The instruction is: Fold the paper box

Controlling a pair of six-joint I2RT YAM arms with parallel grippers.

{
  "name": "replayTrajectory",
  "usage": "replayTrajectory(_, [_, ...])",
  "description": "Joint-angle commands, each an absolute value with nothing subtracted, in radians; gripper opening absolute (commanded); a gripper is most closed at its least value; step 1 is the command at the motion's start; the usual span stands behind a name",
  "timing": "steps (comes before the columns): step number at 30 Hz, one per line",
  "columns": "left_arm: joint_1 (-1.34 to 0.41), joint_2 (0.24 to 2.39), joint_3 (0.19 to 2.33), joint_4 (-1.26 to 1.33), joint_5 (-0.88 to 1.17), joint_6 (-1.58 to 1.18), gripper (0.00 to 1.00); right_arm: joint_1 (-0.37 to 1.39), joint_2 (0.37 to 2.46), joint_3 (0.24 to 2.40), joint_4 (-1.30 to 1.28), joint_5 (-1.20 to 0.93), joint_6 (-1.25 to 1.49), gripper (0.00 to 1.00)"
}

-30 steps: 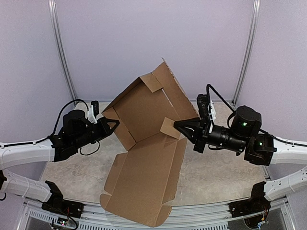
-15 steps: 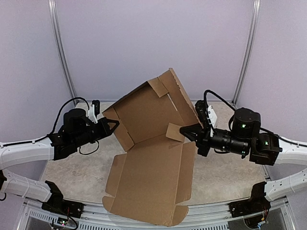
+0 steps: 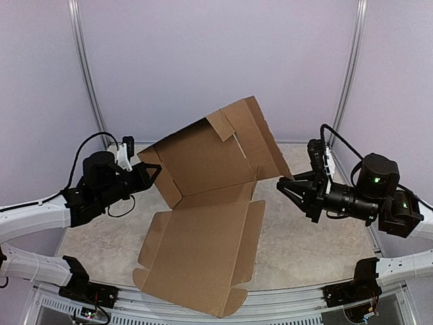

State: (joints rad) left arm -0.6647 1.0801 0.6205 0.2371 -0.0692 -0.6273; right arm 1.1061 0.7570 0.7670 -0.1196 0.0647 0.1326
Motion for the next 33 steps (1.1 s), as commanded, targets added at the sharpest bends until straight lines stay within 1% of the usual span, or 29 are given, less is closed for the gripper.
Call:
replayTrajectory(1, [-0.653,1.044,0.648,0.182,-0.143,-0.552,0.00,1.114,0.678,0.732,-0.228,0.089,0.150,0.21])
replayTrajectory(7, [-0.636,0.994,0.627,0.158,-0.193,-0.479,0.00,1.114,0.595,0.732,-0.330,0.131,0.148,0.32])
replayTrajectory(9, [-0.621,0.982,0.621,0.159,-0.177,-0.457,0.00,1.114,0.582,0.751,-0.355,0.151,0.137,0.35])
replayTrajectory(14, [-0.598,0.944,0.607,0.154,-0.119,-0.386,0.00,1.114,0.573,0.794,-0.371,0.220,0.116,0.40])
replayTrajectory(18, [-0.595,0.918,0.581,0.176,-0.085,-0.348,0.00,1.114,0.646,0.854,-0.393,0.257,0.100,0.43])
replayTrajectory(24, [-0.595,0.897,0.557,0.202,-0.068,-0.304,0.00,1.114,0.784,0.958,-0.406,0.220,0.078,0.48])
replayTrajectory(33, [-0.595,0.885,0.539,0.211,-0.080,-0.288,0.00,1.114,0.931,1.035,-0.401,0.052,0.075,0.48])
